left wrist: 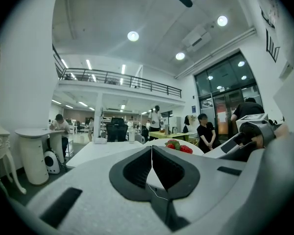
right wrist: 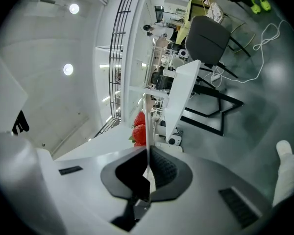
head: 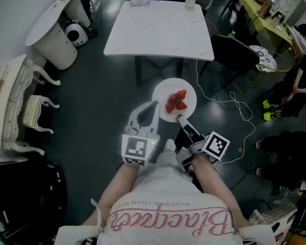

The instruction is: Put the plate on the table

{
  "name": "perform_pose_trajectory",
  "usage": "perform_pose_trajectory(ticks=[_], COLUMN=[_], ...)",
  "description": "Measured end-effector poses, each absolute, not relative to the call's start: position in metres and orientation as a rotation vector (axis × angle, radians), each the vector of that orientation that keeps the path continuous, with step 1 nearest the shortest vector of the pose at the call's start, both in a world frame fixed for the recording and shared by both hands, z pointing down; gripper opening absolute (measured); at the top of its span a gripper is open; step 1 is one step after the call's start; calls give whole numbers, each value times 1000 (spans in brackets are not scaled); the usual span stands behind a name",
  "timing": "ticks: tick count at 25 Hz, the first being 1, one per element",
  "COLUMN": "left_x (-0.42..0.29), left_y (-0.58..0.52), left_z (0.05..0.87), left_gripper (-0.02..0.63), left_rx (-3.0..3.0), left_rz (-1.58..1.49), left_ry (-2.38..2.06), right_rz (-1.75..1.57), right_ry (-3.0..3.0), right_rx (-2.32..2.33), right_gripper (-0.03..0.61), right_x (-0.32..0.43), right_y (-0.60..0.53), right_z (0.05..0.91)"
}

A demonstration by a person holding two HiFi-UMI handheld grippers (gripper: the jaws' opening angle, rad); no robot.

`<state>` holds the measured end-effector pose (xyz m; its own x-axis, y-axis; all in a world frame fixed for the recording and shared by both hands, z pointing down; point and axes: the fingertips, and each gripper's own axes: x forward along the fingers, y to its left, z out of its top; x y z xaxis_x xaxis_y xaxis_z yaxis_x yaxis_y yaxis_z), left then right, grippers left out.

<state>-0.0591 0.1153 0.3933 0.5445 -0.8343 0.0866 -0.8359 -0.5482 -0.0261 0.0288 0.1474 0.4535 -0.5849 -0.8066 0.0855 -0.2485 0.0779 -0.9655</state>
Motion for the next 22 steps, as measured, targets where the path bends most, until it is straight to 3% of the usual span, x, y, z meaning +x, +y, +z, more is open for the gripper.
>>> perform_pose_trajectory(ticks=[7,22], left_x=[-18,-2], left_y=[24,-30], left_z=[378,394], left_gripper=[6,6], left_rx=[2718,2709], left_rz=[136,93], left_ry=[-1535,-1578], right_rz=[-1557,-1528], right_ry=[1879,1907], right_rx=[-1022,-991], right_gripper=[10,10], right_x=[79,94], right_y=[54,-10], right_z=[441,450])
